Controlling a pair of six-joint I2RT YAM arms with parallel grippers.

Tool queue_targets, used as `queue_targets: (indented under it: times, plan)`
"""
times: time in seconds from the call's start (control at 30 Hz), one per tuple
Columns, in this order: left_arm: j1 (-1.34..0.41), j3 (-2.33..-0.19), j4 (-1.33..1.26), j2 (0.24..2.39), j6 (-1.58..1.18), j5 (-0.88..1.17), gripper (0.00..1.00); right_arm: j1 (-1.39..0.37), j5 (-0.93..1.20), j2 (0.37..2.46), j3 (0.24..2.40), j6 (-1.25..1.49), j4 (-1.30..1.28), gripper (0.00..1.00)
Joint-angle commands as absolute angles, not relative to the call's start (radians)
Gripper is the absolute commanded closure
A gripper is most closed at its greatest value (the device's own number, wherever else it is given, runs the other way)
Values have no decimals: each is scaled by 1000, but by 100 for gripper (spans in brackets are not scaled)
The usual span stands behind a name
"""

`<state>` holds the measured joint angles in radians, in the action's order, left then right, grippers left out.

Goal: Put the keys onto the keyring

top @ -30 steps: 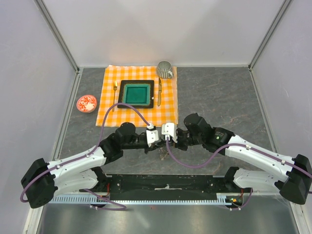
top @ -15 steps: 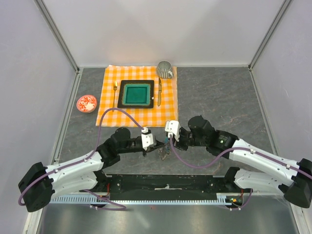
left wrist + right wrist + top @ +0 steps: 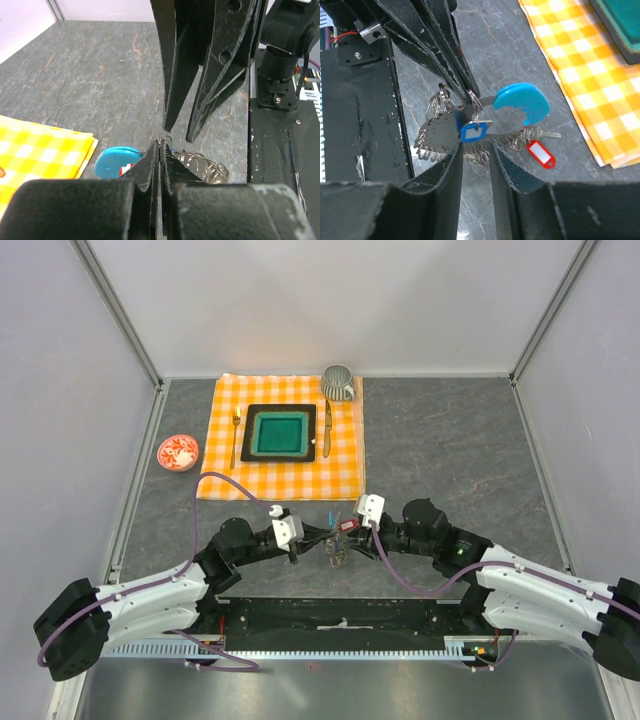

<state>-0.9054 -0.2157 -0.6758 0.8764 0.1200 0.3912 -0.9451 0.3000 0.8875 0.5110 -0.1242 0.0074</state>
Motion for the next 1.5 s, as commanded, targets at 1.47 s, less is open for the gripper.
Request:
queue_targets:
  times: [1.47]
  plan:
    - [-911, -147, -1195, 1017, -101, 344, 98, -994, 295, 951, 420, 149, 470, 82]
